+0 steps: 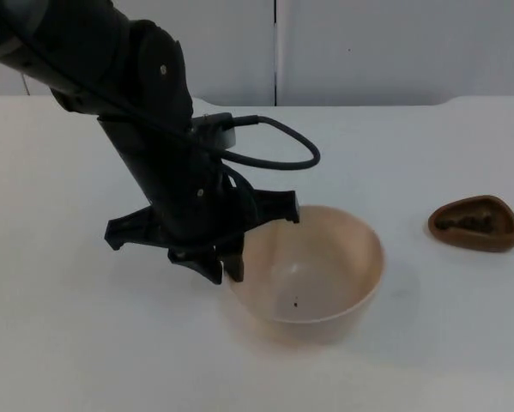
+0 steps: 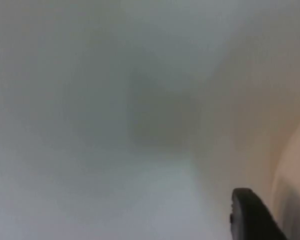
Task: Pick up the bowl with the left hand and pour the coffee beans from the cup into the bowl with the right hand.
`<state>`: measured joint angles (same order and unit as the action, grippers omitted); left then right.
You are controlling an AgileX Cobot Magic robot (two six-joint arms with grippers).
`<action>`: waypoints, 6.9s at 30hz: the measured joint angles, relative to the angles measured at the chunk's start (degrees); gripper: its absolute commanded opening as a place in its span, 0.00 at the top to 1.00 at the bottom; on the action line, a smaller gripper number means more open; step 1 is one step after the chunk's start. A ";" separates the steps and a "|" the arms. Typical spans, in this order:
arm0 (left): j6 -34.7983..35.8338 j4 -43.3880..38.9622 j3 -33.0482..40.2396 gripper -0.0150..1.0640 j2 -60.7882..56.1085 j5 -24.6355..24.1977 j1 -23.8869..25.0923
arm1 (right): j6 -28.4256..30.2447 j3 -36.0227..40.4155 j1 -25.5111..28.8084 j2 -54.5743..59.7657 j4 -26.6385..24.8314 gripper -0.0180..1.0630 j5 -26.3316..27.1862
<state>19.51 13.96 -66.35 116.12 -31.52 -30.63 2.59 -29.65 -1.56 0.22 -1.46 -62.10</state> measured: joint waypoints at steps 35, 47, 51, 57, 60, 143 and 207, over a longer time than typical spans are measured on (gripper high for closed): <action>-7.34 -0.73 -0.09 0.99 -10.28 -3.27 -1.25 | 0.00 0.00 0.00 0.00 0.00 0.01 0.00; -13.27 -0.84 -7.41 0.99 -10.28 -10.10 -1.25 | 0.00 0.00 0.00 0.00 0.00 0.01 0.00; -13.16 -0.95 -9.34 0.99 -9.62 -10.96 -1.25 | -0.11 0.00 0.00 0.00 0.00 0.01 0.00; -8.52 -8.35 -9.71 0.99 -8.43 -12.72 -1.25 | -0.21 0.00 0.00 0.00 0.00 0.01 0.00; -5.75 -13.42 -9.71 0.99 -8.42 -14.85 -1.16 | -0.21 0.00 0.00 0.00 0.00 0.01 0.00; -4.72 -18.44 -9.71 0.99 -8.42 -17.06 -1.16 | -6.89 -54.98 -11.71 102.43 7.26 0.01 3.80; -4.72 -17.16 -9.71 0.99 -8.42 -16.74 -1.16 | -12.60 -44.96 -7.63 121.34 8.14 0.21 30.69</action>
<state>14.79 -3.19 -76.06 107.70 -48.26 -31.79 -10.01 -74.61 -9.20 121.56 6.67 -31.41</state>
